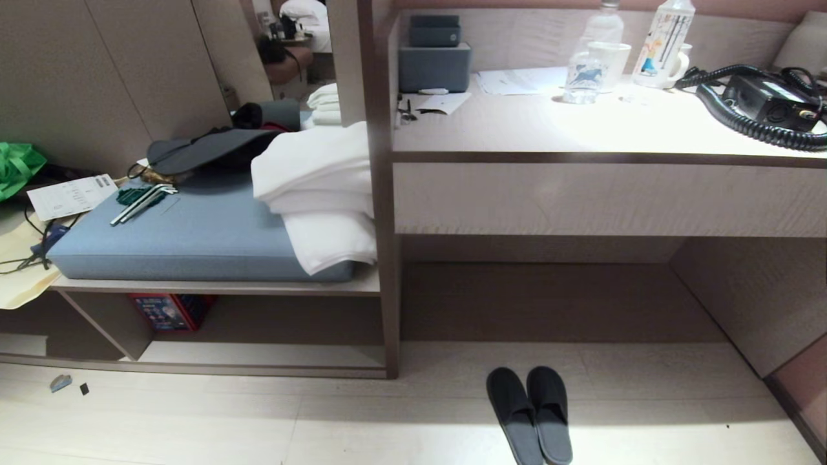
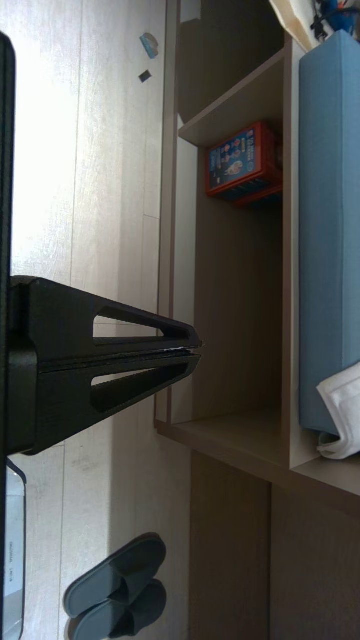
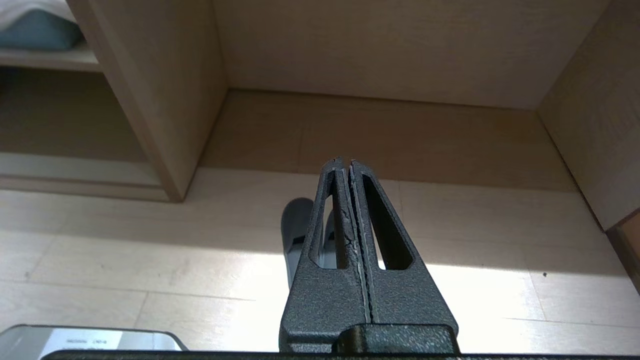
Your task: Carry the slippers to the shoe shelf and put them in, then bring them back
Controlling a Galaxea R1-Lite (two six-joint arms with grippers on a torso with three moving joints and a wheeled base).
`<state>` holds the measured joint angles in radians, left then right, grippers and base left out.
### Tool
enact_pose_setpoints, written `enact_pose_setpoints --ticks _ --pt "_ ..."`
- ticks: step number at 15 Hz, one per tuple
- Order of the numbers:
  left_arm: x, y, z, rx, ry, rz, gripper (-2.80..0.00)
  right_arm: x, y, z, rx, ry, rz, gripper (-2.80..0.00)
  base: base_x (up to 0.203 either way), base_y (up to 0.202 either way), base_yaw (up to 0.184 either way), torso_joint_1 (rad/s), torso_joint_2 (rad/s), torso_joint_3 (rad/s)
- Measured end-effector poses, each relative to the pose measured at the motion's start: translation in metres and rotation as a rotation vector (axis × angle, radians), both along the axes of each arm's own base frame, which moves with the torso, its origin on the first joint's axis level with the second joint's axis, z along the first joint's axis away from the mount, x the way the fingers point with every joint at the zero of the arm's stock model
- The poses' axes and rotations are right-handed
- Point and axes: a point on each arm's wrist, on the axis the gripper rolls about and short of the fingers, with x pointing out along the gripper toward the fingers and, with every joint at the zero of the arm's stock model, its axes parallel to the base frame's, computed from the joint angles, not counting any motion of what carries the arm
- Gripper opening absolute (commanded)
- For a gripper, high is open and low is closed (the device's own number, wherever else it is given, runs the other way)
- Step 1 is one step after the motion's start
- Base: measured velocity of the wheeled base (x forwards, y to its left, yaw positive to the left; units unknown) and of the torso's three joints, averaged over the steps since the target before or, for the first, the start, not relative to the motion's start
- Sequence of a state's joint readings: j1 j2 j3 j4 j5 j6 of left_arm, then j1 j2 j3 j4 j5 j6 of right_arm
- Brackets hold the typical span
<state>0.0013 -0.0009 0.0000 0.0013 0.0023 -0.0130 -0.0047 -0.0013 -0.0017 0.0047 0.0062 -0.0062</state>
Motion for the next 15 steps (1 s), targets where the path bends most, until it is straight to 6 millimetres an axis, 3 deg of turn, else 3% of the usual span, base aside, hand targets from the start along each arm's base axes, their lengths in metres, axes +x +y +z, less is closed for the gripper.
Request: enact_pose_setpoints --ticks 9,15 --pt "0.0000 0.0000 0.0000 0.000 0.000 0.000 -2.80 0.0001 0.0000 0.0004 0.003 -0.006 0.000 -2.80 0.000 0.000 0.000 0.004 0.00 0.195" --pt "0.0000 0.0000 0.0000 0.000 0.000 0.000 -2.80 0.0001 0.0000 0.0002 0.000 -0.005 -0.001 -2.80 0.000 0.000 0.000 -0.001 0.00 0.024"
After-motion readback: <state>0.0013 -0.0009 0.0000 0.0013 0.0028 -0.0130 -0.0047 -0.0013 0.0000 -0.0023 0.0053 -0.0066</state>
